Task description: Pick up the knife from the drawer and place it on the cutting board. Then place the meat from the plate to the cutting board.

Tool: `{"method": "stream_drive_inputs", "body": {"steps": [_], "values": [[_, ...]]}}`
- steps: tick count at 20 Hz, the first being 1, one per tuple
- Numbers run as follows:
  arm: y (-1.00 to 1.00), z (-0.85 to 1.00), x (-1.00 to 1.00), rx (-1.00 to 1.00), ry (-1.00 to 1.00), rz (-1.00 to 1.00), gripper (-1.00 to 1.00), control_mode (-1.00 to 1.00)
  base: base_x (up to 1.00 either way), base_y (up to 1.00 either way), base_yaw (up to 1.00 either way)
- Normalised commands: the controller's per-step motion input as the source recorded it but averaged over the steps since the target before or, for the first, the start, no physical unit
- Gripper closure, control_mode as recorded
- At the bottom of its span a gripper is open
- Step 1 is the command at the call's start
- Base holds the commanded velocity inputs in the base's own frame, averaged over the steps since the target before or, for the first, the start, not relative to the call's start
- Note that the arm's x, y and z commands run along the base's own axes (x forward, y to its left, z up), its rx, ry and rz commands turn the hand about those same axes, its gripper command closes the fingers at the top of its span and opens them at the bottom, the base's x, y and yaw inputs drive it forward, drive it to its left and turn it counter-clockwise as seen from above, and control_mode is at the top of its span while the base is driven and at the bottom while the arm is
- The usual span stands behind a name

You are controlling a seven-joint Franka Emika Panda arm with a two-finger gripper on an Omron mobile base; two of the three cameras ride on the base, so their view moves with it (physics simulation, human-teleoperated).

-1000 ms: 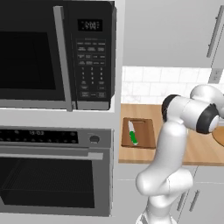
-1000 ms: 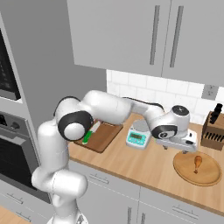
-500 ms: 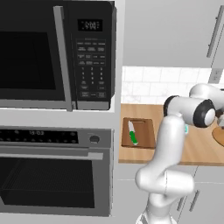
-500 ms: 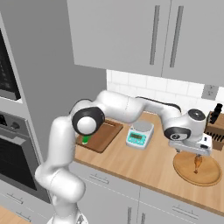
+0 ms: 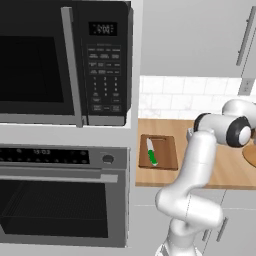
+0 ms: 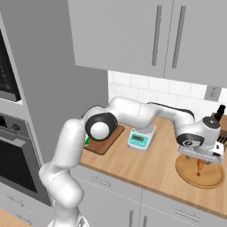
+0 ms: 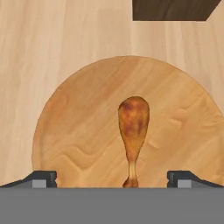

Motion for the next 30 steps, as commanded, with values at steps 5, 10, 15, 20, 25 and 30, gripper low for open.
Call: {"method": "stream_drive_inputs", "body": {"steps": [5, 10, 15, 20, 25, 30], "values": [[0.0, -0.4, 0.18, 0.0, 0.0, 0.0, -1.0, -1.0, 0.0, 0.0, 0.0], [-0.19, -0.15, 0.25, 0.0, 0.01, 0.0, -1.0, -1.0, 0.0, 0.0, 0.0], [-0.18, -0.22, 0.2, 0.0, 0.03, 0.0, -1.0, -1.0, 0.0, 0.0, 0.0], [-0.18, -0.25, 0.15, 0.0, 0.02, 0.0, -1.0, -1.0, 0.0, 0.0, 0.0], [0.02, -0.36, -0.01, 0.0, 0.0, 0.0, 1.0, -1.0, 0.0, 0.0, 0.0], [0.38, -0.32, -0.18, 0.0, 0.0, 0.0, 1.0, -1.0, 0.0, 0.0, 0.0]]}}
